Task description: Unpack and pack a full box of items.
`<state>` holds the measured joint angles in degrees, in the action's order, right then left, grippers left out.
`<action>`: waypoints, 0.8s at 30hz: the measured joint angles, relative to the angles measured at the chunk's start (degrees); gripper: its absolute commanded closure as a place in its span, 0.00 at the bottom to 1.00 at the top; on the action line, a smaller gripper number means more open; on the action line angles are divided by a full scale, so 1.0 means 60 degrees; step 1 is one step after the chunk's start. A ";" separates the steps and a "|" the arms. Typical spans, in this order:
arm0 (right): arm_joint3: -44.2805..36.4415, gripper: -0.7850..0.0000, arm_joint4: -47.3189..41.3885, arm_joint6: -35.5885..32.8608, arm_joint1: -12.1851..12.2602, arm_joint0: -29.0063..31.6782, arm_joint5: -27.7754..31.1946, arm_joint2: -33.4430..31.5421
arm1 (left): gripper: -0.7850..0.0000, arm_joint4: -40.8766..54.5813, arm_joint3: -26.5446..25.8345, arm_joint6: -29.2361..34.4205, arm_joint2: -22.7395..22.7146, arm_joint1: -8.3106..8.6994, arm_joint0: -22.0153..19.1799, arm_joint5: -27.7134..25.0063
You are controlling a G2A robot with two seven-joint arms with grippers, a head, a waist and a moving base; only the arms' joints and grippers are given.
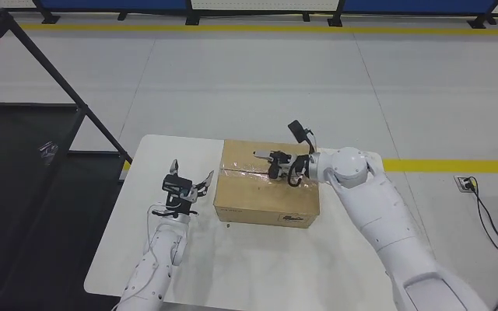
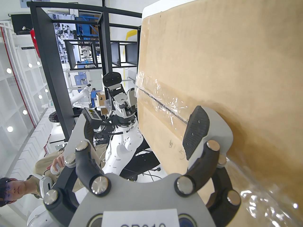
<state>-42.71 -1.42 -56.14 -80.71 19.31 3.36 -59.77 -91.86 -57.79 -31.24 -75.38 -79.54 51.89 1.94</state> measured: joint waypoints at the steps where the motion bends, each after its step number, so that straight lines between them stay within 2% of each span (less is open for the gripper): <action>1: -0.0216 0.00 0.0102 -0.0026 0.0084 0.0124 -0.0116 -0.0125 | 0.00 -0.0002 0.0011 0.0001 0.0008 0.0000 -0.0022 -0.0010; 11: -0.1894 0.00 0.0830 -0.0278 0.0762 0.1305 -0.0921 -0.1343 | 0.00 -0.0023 0.0051 -0.0027 0.0023 0.0010 -0.0150 -0.0054; 24: -0.3614 0.00 0.0958 -0.0158 0.1447 0.2901 -0.1341 -0.3159 | 0.00 -0.0187 -0.0235 -0.0023 -0.0190 0.0100 -0.0208 -0.0052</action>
<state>-64.40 4.32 -57.09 -72.03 36.71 -4.68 -78.73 -92.98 -59.20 -31.38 -76.52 -78.94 50.65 1.63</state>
